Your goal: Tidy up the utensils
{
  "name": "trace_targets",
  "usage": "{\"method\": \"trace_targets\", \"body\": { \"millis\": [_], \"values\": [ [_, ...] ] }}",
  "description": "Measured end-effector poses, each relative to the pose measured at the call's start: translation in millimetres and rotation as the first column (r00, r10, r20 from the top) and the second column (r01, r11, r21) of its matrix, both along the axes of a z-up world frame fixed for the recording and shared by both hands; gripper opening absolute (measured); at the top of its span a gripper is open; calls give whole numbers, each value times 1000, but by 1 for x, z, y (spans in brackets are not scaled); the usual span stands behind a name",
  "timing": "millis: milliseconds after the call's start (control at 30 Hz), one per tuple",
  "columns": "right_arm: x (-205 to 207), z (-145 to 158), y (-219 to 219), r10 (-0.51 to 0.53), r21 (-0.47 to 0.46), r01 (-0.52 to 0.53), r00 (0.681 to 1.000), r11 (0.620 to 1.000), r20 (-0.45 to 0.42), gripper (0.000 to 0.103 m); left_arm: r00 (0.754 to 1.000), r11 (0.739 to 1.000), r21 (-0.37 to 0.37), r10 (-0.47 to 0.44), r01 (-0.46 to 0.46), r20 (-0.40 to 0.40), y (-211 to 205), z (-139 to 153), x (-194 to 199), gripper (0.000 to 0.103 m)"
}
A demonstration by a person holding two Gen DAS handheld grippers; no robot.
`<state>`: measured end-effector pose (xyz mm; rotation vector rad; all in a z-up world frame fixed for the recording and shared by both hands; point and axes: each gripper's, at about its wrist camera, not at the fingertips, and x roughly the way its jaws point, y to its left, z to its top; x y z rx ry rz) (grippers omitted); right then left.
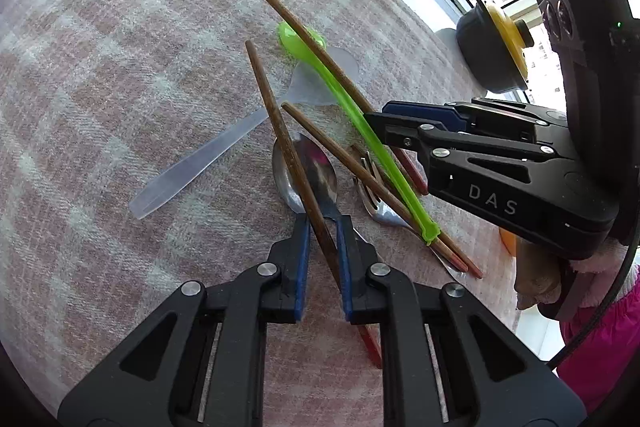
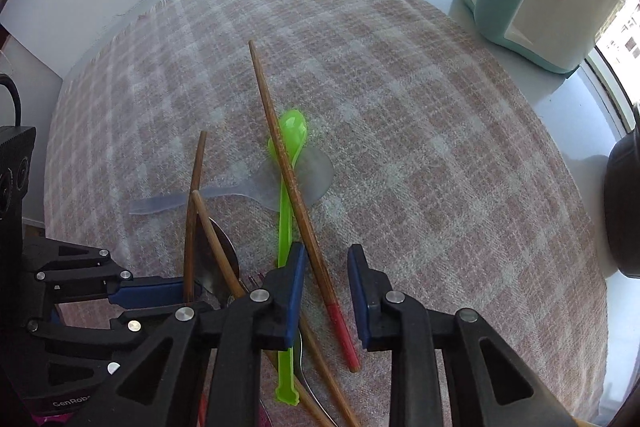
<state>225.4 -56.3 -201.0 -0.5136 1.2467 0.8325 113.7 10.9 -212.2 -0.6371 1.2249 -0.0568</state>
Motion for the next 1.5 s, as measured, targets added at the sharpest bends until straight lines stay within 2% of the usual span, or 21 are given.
{"method": "trace_targets", "body": {
  "millis": [167,300,467,1067,1200,1500],
  "values": [
    [3,-2,16,8,1,-8,1000,1000,7,21,1000,1000,-1,-1,1,3,1,0,-1,11],
    [3,-1,23,20,6,-20,1000,1000,2,6,1000,1000,-2,1,-1,5,2,0,-2,11],
    [0,1,26,9,23,-9,1000,1000,-5,4,1000,1000,8,-3,3,2,3,0,-5,6],
    [-22,12,-69,-165,137,172,984,975,-65,4,999,999,4,32,-33,4,-2,9,-34,4],
    [-34,12,-88,-182,144,191,980,971,-74,4,998,998,18,67,-67,7,6,11,-43,4],
    [-50,20,-97,-204,169,210,977,963,-54,4,987,986,70,145,-149,63,34,32,-53,4]
  ]
}}
